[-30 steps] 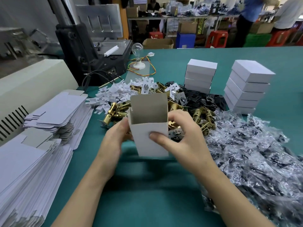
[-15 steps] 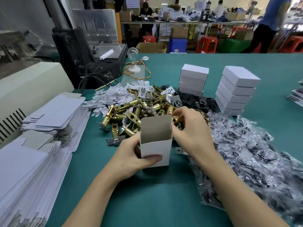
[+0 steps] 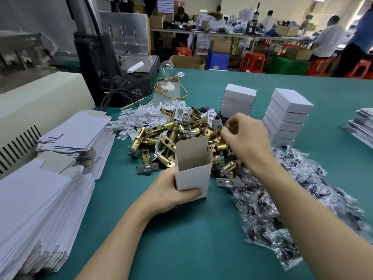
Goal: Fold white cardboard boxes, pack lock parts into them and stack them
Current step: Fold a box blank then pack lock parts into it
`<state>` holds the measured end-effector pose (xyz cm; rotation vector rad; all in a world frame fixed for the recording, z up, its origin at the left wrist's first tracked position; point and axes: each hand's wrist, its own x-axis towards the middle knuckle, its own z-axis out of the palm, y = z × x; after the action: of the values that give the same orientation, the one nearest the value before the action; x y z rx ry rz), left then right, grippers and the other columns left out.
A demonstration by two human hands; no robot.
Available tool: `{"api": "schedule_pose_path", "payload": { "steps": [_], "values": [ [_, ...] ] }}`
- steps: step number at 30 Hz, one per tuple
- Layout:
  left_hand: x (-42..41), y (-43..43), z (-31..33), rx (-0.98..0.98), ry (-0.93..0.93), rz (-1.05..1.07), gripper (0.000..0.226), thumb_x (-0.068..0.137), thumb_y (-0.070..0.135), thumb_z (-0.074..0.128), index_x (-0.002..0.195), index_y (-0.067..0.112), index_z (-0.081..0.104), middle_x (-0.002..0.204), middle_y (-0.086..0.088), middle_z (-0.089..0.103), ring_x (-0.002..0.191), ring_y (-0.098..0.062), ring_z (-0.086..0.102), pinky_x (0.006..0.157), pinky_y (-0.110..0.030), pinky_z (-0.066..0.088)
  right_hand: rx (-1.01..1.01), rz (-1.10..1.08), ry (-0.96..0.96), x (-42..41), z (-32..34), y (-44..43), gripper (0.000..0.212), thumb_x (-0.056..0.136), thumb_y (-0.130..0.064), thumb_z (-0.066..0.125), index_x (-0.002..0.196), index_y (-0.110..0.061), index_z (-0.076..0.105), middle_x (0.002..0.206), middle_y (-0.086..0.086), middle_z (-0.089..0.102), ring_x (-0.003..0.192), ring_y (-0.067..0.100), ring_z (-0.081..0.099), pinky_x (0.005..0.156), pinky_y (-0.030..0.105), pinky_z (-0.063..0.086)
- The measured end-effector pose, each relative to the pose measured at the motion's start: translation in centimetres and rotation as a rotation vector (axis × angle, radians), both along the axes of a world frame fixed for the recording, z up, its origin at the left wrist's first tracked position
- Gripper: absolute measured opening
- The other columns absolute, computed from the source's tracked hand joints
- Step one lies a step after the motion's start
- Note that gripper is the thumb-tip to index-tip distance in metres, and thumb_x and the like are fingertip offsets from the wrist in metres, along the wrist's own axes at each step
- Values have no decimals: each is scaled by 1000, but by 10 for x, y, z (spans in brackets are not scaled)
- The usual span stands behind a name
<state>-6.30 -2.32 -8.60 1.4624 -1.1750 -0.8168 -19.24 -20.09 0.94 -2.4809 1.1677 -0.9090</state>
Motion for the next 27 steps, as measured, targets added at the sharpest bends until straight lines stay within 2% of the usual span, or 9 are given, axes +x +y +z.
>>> {"api": "schedule_pose_path", "payload": {
  "steps": [3, 6, 8, 10, 12, 14, 17, 21, 27],
  "values": [
    [1, 0, 0, 4, 31, 2, 28, 81, 23, 82, 107, 26, 71, 100, -2, 72, 93, -11, 67, 80, -26, 54, -30, 22, 13, -4, 20, -10, 23, 95, -29, 67, 105, -11, 76, 97, 6, 77, 88, 25, 70, 87, 47, 58],
    [0, 1, 2, 4, 57, 7, 29, 81, 24, 82, 106, 34, 71, 104, -2, 73, 95, -9, 69, 81, -22, 55, -80, 112, 8, -12, 44, -10, 25, 95, -35, 71, 107, -14, 76, 93, 0, 75, 85, 19, 68, 86, 41, 58],
    [0, 0, 3, 9, 66, 8, 31, 80, 25, 82, 107, 36, 72, 106, -1, 74, 98, -9, 70, 82, -21, 55, -57, 202, -99, -20, 61, -4, 20, 95, -33, 71, 104, -16, 76, 87, -5, 74, 79, 11, 68, 80, 33, 57],
    [1, 0, 4, 18, 79, 12, 32, 80, 26, 83, 107, 40, 72, 108, 2, 75, 101, -10, 71, 83, -19, 56, 70, 332, -272, -27, 75, 5, 15, 96, -27, 70, 104, -16, 75, 85, -7, 76, 78, 4, 71, 76, 26, 58],
    [1, 0, 5, 28, 98, 12, 33, 80, 28, 83, 106, 44, 72, 107, 6, 76, 102, -7, 71, 83, -18, 56, 273, 489, -379, -30, 82, 17, 11, 97, -23, 69, 104, -16, 75, 85, -5, 78, 79, 4, 73, 75, 22, 56],
    [0, 1, 6, 32, 118, 10, 33, 79, 29, 84, 104, 47, 73, 106, 10, 76, 102, -5, 71, 82, -16, 55, 351, 583, -326, -29, 80, 26, 10, 97, -22, 69, 103, -17, 76, 87, -4, 78, 82, 12, 71, 79, 27, 57],
    [0, 2, 6, 28, 126, 23, 36, 79, 27, 86, 104, 49, 74, 106, 11, 78, 101, -4, 72, 80, -14, 55, 258, 613, -169, -22, 67, 36, 12, 95, -22, 72, 103, -16, 78, 89, -5, 77, 87, 15, 72, 88, 38, 59],
    [0, 2, 5, 13, 148, 26, 37, 80, 22, 88, 105, 46, 75, 104, 11, 79, 99, -3, 73, 79, -13, 53, 53, 653, 42, -18, 54, 39, 13, 92, -24, 76, 102, -18, 79, 90, -7, 76, 85, 13, 68, 82, 36, 53],
    [1, 0, 2, 25, 129, 14, 31, 77, 27, 87, 104, 37, 75, 100, 11, 77, 98, -5, 72, 79, -15, 53, -134, 702, 287, -16, 54, 45, 18, 87, -30, 81, 103, -27, 74, 89, -9, 66, 89, 13, 56, 80, 40, 49]
  ]
}}
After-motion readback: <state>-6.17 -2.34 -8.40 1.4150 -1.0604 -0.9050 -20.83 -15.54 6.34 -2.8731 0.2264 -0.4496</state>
